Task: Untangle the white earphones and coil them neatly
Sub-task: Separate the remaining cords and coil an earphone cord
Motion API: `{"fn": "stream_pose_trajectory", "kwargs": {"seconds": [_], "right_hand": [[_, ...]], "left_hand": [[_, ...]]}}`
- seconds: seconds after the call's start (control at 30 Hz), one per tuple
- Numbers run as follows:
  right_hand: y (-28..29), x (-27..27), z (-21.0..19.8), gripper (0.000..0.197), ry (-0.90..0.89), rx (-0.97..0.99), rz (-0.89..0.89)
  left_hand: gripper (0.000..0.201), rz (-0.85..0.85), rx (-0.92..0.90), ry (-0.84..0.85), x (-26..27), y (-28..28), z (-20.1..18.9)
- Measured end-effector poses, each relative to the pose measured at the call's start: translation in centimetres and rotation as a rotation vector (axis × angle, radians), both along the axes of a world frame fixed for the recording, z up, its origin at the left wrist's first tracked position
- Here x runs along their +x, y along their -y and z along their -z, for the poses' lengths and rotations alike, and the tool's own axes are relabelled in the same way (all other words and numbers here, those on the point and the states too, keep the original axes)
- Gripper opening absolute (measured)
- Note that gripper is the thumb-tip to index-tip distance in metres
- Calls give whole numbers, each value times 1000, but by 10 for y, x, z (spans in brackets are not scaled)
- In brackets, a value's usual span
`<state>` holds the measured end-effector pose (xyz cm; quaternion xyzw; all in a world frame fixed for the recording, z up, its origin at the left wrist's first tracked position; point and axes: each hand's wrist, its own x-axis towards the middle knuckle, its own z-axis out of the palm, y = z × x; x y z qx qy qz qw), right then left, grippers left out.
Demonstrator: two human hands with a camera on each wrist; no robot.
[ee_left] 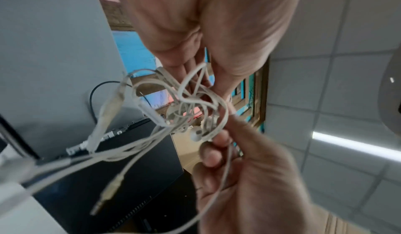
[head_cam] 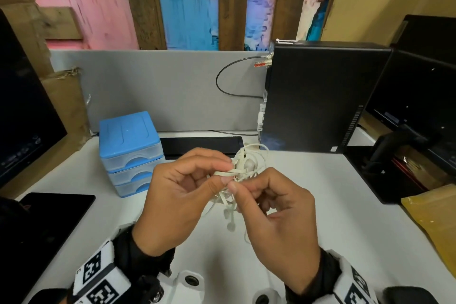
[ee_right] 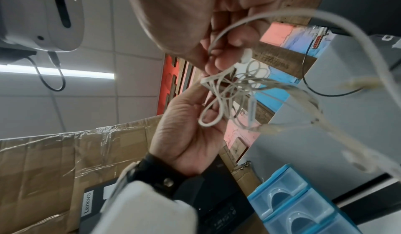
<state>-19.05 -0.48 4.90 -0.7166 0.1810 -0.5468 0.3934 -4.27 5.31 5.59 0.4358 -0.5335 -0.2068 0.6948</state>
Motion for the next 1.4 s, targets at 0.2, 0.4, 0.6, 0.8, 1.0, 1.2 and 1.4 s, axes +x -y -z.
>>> {"fn": "stream_pose_trajectory", "kwargs": {"seconds": [0.2,0.4,0.6,0.8,1.0,1.2,1.4], "right_hand": [[9,0,4,13,-30,-12,14],[15,-9,-9,8,-201,91,-202],[29,-8,-19,41,-92,394,-241],[48,-19,-31,10,9,518,-279],[64,-35,-51,14,122,780,-392],[63,-40,-49,33,-527,352,-277],[66,-33,-48,19,82,471,-310]], "left_hand": [[25,229,190,-228,0,-2,0],[20,10,150,-179,4,1,-6],[10,-82,103,160,9,-2,0],[8,18,238,296,13,-9,-7],[8,62,310,334,21,-11,-10],[14,79,354,384,24,-13,-13],[8,95,417,411,25,-13,-14]]}}
